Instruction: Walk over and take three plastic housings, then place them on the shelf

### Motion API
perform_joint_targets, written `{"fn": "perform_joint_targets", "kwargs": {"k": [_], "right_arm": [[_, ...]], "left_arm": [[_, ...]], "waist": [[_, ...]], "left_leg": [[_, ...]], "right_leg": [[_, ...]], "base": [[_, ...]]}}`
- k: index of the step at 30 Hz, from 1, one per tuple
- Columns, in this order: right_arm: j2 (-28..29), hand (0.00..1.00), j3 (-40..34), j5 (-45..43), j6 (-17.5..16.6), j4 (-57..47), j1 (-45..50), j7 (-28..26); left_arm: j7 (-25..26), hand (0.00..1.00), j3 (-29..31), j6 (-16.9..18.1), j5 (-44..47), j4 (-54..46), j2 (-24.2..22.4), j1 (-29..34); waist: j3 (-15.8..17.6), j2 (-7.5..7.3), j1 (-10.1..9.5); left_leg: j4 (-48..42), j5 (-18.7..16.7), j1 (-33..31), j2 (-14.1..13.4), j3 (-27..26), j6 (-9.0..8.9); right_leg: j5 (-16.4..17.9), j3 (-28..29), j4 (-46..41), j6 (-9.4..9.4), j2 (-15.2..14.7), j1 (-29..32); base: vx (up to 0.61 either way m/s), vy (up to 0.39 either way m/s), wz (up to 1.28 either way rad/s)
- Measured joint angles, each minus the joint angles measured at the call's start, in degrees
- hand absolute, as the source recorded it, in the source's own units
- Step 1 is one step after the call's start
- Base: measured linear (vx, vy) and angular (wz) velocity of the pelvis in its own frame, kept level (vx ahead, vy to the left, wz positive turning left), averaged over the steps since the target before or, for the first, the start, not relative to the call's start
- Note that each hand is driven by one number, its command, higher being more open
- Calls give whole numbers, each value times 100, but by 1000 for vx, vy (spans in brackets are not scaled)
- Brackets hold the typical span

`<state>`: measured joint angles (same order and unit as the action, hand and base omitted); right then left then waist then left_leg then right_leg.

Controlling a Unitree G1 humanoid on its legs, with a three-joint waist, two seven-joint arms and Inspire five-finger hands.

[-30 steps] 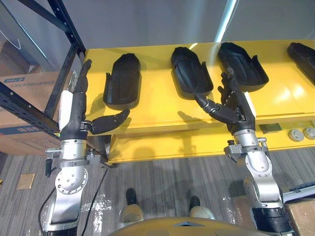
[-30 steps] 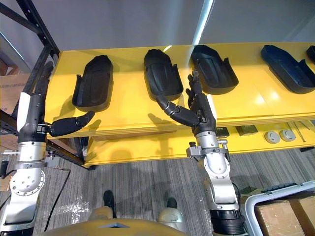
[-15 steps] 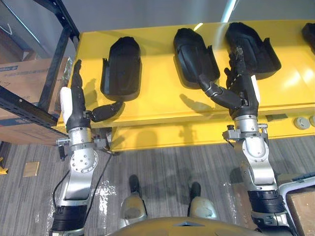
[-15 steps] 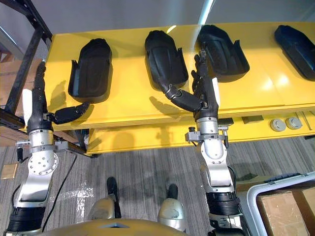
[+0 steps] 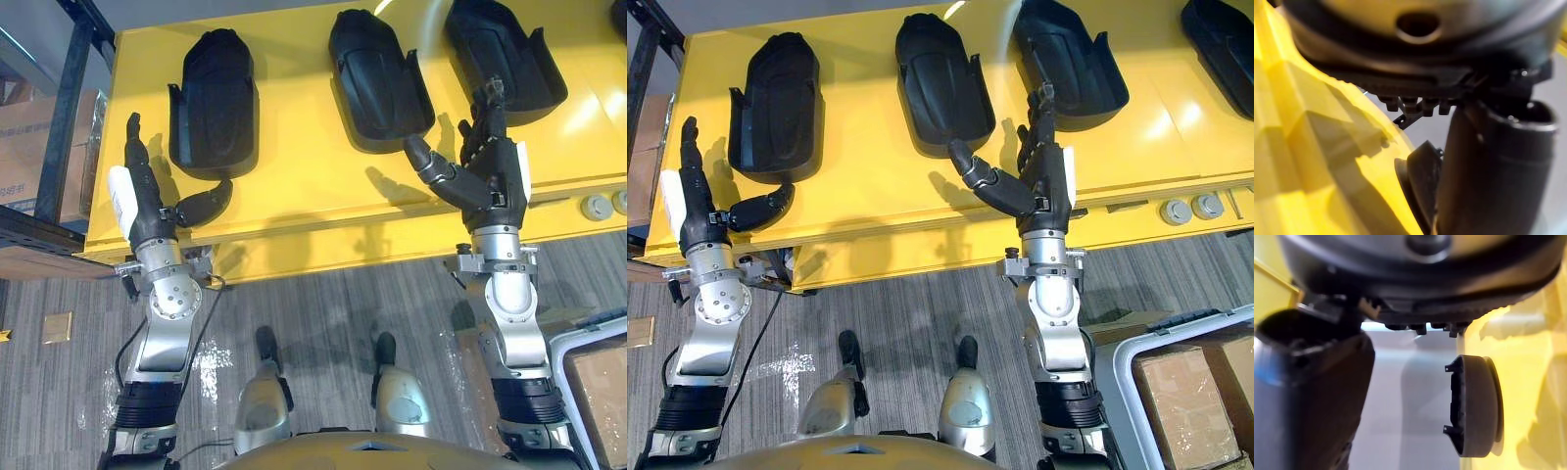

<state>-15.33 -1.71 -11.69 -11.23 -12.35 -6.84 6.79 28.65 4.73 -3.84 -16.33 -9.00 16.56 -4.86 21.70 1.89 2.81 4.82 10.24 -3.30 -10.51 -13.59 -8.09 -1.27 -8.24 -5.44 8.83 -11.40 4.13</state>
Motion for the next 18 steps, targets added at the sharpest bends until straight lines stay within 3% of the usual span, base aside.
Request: {"fn": "perform_joint_targets", "kwargs": {"k": [14,18], "right_arm": [[209,100,-143,-45,-94,-339,157,-4],[211,100,-140,-199,-94,-339,155,-29]], "left_arm": [[179,100,63,62,11,335,0,-378],[174,100,73,264,27,395,-1,-401]], "waist": [[56,13,-10],[57,12,-16]], "left_leg": [[1,4,-20,0,-49,6],[0,4,-20,-1,-54,5]], "right_leg": [[-2,73,-52,3,-2,88],[-6,73,-51,9,-2,87]], "base": [[-3,0,-2],[0,0,0]]}}
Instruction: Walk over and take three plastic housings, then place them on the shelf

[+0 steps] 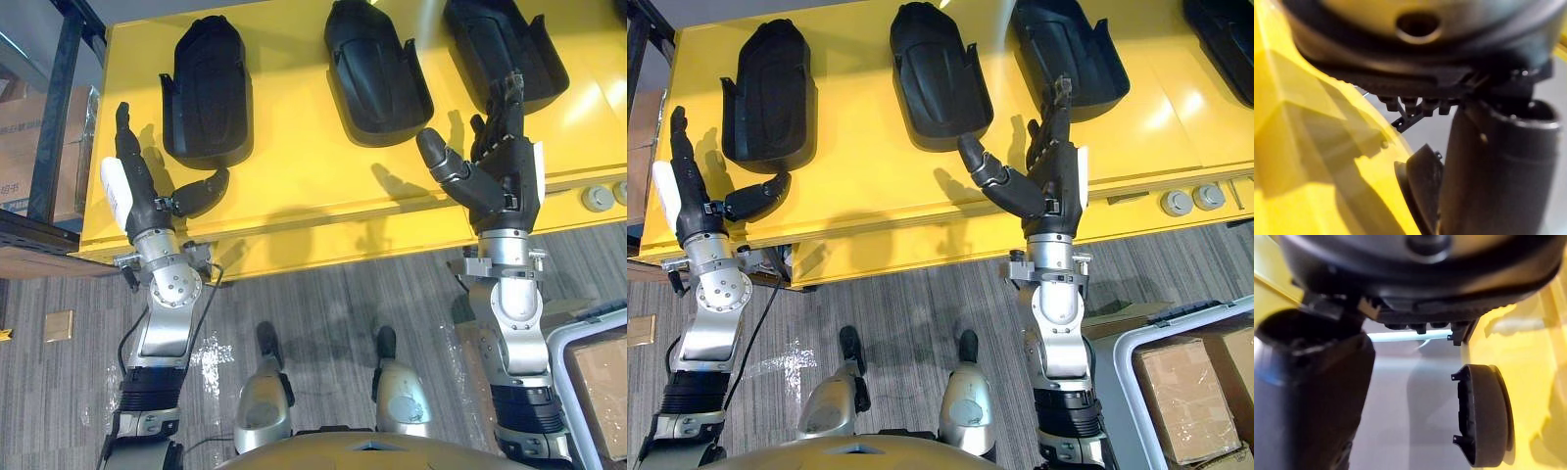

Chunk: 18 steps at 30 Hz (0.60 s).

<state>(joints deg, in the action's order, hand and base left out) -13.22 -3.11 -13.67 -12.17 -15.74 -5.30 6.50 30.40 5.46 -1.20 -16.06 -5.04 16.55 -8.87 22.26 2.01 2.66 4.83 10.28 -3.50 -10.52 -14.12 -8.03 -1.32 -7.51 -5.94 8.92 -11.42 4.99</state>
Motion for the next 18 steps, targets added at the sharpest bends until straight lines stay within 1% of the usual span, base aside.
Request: {"fn": "perform_joint_targets", "kwargs": {"k": [2,4,7,9,10,12,13,15,18], "right_arm": [[1,100,16,-284,0,1,-8,-40],[3,100,18,-554,9,41,-19,-121],[1,100,-12,-804,101,325,-111,-286],[-2,100,-117,-948,179,714,-254,-346],[-2,100,-147,-1003,194,808,-277,-356],[-5,100,-269,-1222,356,1168,-371,-383],[-5,100,-292,-1262,385,1245,-409,-417],[-70,100,-378,-1635,417,1430,-597,-588],[-234,100,-450,-1767,468,1875,-903,-757]], "left_arm": [[-19,100,0,103,9,-4,0,1],[-51,100,6,118,66,-62,-20,21],[-93,100,32,173,352,-475,-91,237],[-137,100,69,474,490,-968,-104,452],[-159,100,73,541,494,-1082,-108,495],[-229,100,136,778,559,-1364,-186,536],[-238,100,160,822,630,-1414,-220,541],[-284,100,277,846,668,-1527,-273,567],[-391,100,303,846,745,-1545,-273,646]], "waist": [[0,0,-1],[0,-1,-14],[2,-13,-10],[2,-14,-5],[1,-13,-10],[1,-14,-83],[0,-14,-88],[-10,-15,-81],[-11,-14,-90]], "left_leg": [[0,0,8,0,-9,0],[-1,-2,80,0,-56,-2],[1,-50,287,-3,-127,-16],[2,-63,329,-8,-138,-19],[2,-63,331,-7,-131,-19],[3,-62,381,-7,-118,-18],[3,-60,392,-6,-104,-17],[3,-48,398,-6,-43,-12],[4,-32,390,-3,21,-5]], "right_leg": [[0,6,0,0,0,-4],[-5,45,-1,3,2,-43],[-2,89,29,1,4,-215],[-12,92,86,17,9,-276],[-19,84,115,26,10,-302],[-22,75,120,29,9,-360],[-23,63,122,30,8,-382],[-24,6,122,31,6,-428],[-25,-62,124,32,1,-471]], "base": [[0,0,0],[14,-10,-9],[5,-4,-11],[-31,2,-3],[-35,-2,3],[-30,-3,3],[-24,-5,7],[-24,-8,11],[-35,-10,13]]}}
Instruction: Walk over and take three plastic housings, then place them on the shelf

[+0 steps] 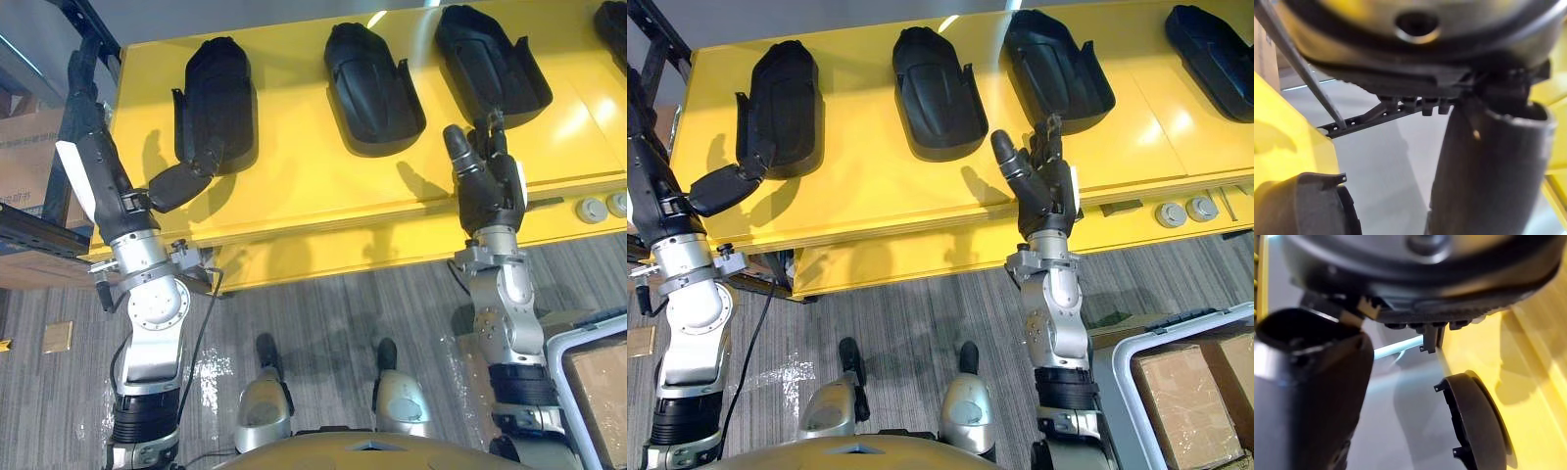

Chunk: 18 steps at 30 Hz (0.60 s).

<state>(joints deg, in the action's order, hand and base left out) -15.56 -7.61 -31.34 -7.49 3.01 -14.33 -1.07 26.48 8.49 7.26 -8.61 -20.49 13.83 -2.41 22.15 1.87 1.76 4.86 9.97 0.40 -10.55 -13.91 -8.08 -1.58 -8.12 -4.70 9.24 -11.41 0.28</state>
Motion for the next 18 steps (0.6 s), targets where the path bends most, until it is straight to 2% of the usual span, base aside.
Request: {"fn": "perform_joint_targets", "kwargs": {"k": [9,18], "right_arm": [[-407,100,-219,-490,-16,847,-441,-600],[-505,100,-236,-557,61,1103,-633,-912]], "left_arm": [[-228,100,56,-1,376,1,2,42],[-299,100,41,-1,445,1,1,37]], "waist": [[-31,20,-22],[-145,211,-24]], "left_leg": [[0,103,-125,25,248,25],[0,146,-182,50,314,37]], "right_leg": [[1,-243,-16,-1,-33,-47],[-6,-284,-24,10,-53,-30]], "base": [[-31,-5,13],[-18,-1,3]]}}
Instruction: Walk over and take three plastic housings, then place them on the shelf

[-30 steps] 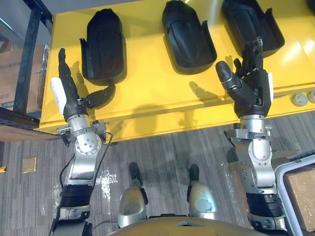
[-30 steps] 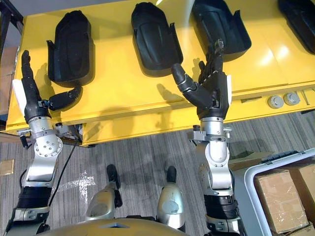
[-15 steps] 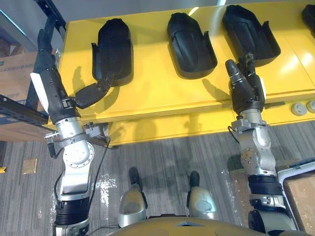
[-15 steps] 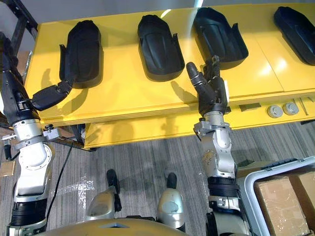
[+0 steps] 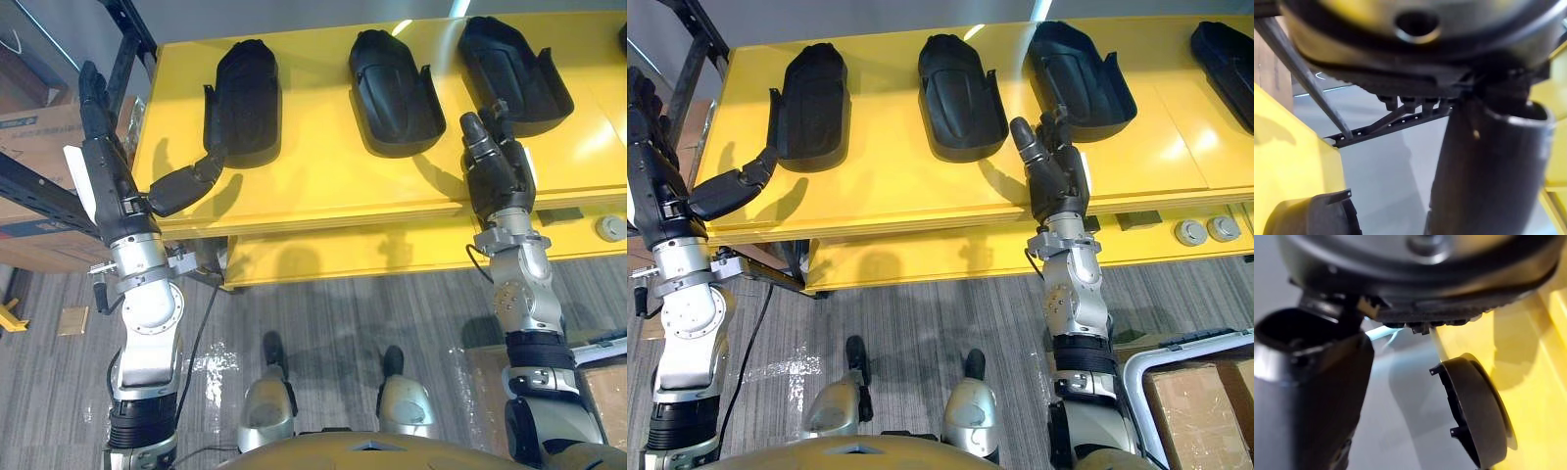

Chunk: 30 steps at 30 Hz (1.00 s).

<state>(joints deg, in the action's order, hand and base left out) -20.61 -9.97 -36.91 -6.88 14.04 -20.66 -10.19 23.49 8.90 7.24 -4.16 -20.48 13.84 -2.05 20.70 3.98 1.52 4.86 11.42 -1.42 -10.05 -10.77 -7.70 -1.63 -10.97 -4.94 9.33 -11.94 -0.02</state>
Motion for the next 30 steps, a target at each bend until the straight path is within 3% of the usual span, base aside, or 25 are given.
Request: {"fn": "perform_joint_targets", "kwargs": {"k": [11,25,30], "right_arm": [[11,100,241,-216,239,-21,-47,-564],[71,100,390,-136,343,-376,204,-542],[101,100,381,176,266,-383,209,-238]], "left_arm": [[-33,100,-158,0,31,0,-75,1],[-42,100,-248,0,26,1,-219,34],[-78,100,-252,0,25,1,-220,64]], "waist": [[-14,23,-40],[-17,17,-101],[-55,1,-104]], "left_leg": [[-1,19,-5,20,47,1],[0,30,-2,45,61,15],[1,30,16,46,103,15]], "right_leg": [[-1,-42,-18,4,-18,-19],[-5,-52,-10,12,-42,-41],[-6,-100,19,13,-42,-100]], "base": [[-1,-4,1],[-1,-1,0],[0,0,4]]}}
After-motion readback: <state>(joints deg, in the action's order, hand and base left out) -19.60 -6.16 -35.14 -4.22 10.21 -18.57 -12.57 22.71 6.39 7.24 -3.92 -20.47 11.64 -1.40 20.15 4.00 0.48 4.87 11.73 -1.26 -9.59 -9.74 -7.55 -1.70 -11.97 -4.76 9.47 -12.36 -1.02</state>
